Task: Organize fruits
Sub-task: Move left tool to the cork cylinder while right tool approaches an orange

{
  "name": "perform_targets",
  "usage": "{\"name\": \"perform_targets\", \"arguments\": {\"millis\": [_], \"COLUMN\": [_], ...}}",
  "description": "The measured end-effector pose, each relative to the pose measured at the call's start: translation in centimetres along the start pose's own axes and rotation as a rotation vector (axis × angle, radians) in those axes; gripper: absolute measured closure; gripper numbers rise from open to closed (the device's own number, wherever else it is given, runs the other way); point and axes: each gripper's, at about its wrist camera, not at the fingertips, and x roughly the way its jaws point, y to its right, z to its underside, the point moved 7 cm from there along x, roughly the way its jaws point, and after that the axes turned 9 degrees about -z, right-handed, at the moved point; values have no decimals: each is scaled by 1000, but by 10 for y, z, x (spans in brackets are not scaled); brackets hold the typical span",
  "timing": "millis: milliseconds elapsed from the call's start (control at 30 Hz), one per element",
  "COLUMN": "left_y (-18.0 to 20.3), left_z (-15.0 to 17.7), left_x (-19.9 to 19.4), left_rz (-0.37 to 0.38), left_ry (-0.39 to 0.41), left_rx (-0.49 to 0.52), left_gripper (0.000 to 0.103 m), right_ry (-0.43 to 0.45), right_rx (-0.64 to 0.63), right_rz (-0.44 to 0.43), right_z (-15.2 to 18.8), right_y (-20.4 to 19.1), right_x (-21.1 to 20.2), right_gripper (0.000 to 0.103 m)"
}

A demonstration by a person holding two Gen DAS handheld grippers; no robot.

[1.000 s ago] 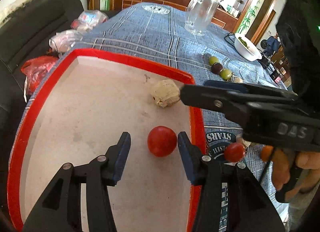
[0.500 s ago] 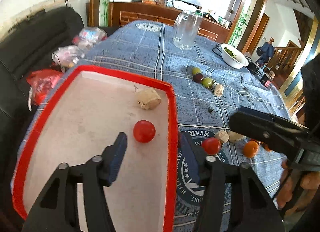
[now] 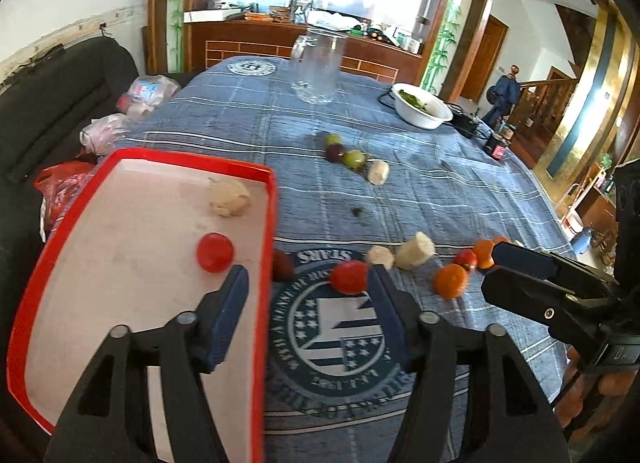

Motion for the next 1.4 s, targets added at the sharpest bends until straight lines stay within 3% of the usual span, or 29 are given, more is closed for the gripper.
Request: {"name": "perform_targets", "arguments": {"millis": [367,700,967,1333,1400], "left_y": [27,66,83,102,108], "left_z": [5,10,2,-8,-9], "left_x": [-2,10,24,39,43], "left_rz": [58,103,91,81,81], "left_ry": [-6,-30,-27,-3,-5], "left_rx": [34,100,125,189,211], "left_gripper": [38,39,39,39,47], "right_ry": [45,89,76,58,55], "right_rx": [-5,79,147,165,174], "right_rz": [103,205,261,299,305], "right_z": [20,44,51,48,48], "right_y": [18,66,105,126,131], "right_x": [-38,-76,-79,-67,-66], "right_gripper": [27,27,28,40,45]}}
